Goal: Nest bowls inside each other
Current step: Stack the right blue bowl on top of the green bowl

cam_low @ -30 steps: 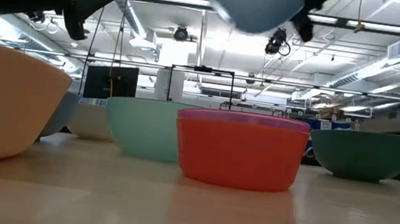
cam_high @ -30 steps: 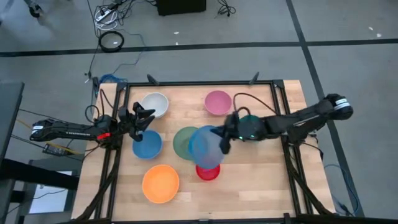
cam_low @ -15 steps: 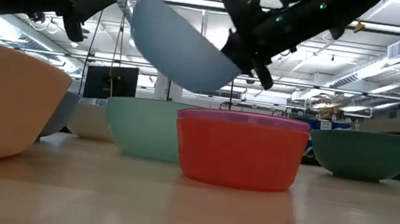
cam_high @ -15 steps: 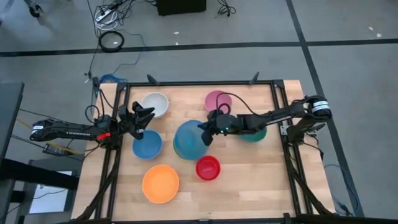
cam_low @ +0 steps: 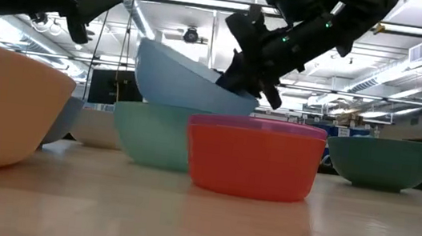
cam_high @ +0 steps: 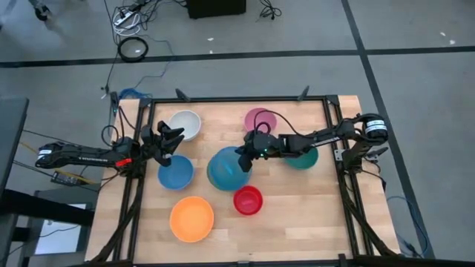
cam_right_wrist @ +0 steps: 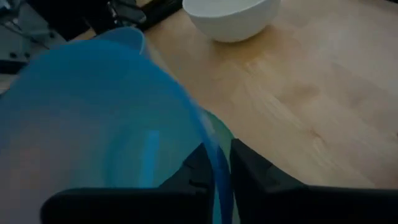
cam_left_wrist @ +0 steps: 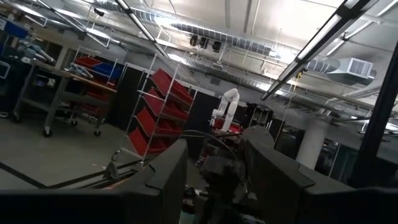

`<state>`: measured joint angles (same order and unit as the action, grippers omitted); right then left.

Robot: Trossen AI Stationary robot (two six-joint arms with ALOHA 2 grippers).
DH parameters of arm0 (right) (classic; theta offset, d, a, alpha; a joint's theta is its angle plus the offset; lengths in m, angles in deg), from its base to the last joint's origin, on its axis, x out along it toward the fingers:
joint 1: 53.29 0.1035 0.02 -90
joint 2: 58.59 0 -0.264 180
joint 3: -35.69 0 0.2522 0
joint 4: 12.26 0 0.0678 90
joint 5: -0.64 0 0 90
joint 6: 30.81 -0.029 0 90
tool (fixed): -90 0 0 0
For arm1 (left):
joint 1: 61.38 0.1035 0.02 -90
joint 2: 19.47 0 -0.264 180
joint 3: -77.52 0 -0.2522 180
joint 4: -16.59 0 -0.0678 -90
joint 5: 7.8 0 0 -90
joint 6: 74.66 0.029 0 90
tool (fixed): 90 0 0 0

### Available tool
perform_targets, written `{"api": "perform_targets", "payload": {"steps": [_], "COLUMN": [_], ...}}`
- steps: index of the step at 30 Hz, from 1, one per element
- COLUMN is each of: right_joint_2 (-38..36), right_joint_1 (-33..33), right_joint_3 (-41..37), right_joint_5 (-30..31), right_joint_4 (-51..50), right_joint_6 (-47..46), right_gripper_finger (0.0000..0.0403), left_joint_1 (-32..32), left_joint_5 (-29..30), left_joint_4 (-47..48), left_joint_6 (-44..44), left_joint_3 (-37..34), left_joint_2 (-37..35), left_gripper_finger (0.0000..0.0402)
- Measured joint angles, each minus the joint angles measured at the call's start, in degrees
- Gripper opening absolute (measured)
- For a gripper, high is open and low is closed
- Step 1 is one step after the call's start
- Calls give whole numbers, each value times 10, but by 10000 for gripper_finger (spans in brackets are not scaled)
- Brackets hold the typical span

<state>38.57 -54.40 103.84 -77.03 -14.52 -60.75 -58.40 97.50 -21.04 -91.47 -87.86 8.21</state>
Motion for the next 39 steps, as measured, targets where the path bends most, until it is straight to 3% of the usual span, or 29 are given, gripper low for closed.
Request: {"api": "perform_targets", "payload": {"steps": [8,13,20,28,39], "right_joint_2": [2,-13,-55,-55,-54], "right_joint_1": [1,4,22,40,63], "right_joint_3": [0,0,0,0,0], "right_joint_5": [-6,0,54,73,97], "right_joint_4": [-5,8,-6,-111,-166], "right_joint_6": [-1,29,53,1,-32], "right_gripper_finger": [108,130,121,102,98], "left_joint_1": [0,0,0,0,0], "left_joint_5": [0,-1,-1,-1,-1], "left_joint_4": [1,1,0,0,0], "left_joint_6": [0,-2,-4,-4,-1], "left_joint_3": [0,0,0,0,0], "left_joint_2": [0,0,0,0,0], "left_gripper_finger": [172,172,172,172,172]}}
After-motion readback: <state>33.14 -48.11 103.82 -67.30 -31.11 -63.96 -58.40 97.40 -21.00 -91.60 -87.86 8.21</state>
